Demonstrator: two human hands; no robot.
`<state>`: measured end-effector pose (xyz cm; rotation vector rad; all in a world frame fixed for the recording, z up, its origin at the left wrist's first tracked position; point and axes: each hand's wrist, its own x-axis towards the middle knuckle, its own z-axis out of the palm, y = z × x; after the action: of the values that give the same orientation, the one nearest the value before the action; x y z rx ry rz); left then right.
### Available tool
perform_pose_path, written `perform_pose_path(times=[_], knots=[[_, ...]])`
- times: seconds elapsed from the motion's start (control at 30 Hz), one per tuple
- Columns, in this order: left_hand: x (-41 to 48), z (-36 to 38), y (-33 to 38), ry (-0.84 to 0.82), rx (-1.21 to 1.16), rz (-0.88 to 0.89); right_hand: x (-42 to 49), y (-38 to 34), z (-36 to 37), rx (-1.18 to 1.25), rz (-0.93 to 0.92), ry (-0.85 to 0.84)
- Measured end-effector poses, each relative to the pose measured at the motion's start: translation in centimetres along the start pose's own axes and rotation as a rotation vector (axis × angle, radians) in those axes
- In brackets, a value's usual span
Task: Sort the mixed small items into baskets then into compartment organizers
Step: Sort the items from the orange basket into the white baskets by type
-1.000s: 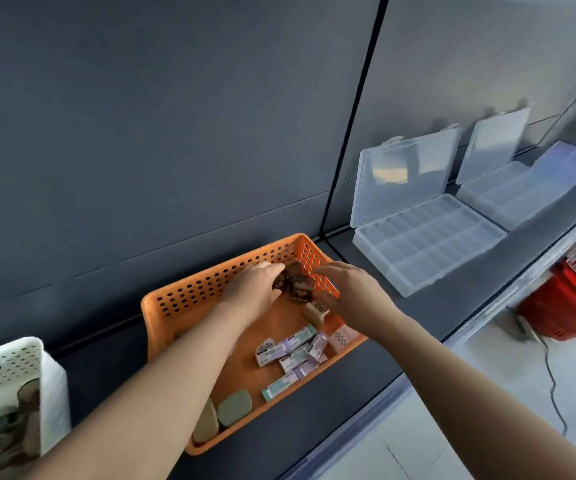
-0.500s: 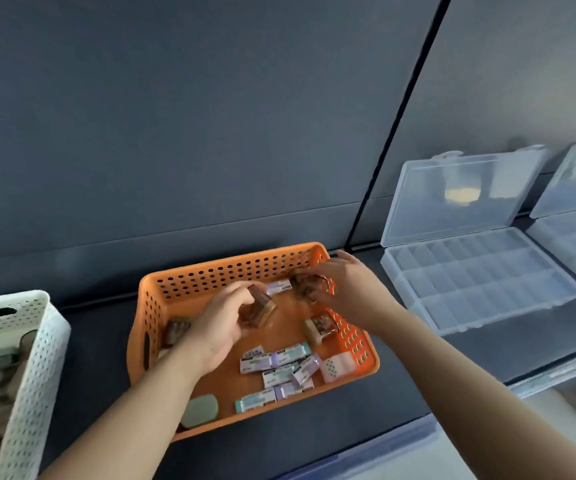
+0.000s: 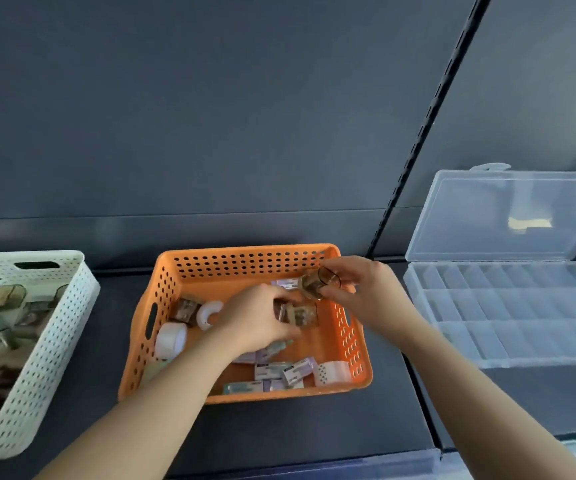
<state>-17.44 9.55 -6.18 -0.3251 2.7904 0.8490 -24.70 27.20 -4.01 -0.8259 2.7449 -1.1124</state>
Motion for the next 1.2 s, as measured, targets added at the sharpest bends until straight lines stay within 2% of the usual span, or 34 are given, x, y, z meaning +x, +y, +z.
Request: perform_pose_path(times=[0.1, 0.27, 0.4, 0.57, 0.7, 0.8, 0.87, 1.0, 1.2], knots=[[-3.6, -3.0, -2.2, 0.224, -0.023, -0.021, 0.6, -1.8, 1.4, 0.054, -0.037, 0.014], [-9.6, -7.0, -8.6, 0.575, -0.241, -0.195, 2.0, -7.3, 5.4, 0.160, -0.153, 0.031], [-13.6, -10.9, -16.0, 0.736, -0.261, -0.351, 2.7, -12.8, 10.0, 0.220, -0.216, -0.063], [-17.2, -14.3, -24.9, 0.623, -0.043, -0.561, 2.9, -19.6, 16.8, 0.319, -0.254, -0.192], [-18.1, -14.4, -28.7, 0.400, 0.028, -0.501, 2.8, -23.3, 21.5, 0.300, -0.257, -0.228], [-18.0, -14.8, -30.5, 0.284, 0.023, -0.409, 2.9, -24.9, 24.0, 0.183, -0.296, -0.254], [-17.8, -15.7, -31.4, 0.280, -0.032, -0.358, 3.0, -25.6, 25.1, 0.077, -0.291, -0.292], [-16.2, -17.2, -32.5, 0.376, -0.168, -0.310, 3.3, -26.1, 26.1, -0.114, -0.271, -0.316], [-12.7, -16.9, -33.3, 0.332, 0.020, -0.168, 3.8, -26.1, 27.4, -0.277, -0.289, -0.353]])
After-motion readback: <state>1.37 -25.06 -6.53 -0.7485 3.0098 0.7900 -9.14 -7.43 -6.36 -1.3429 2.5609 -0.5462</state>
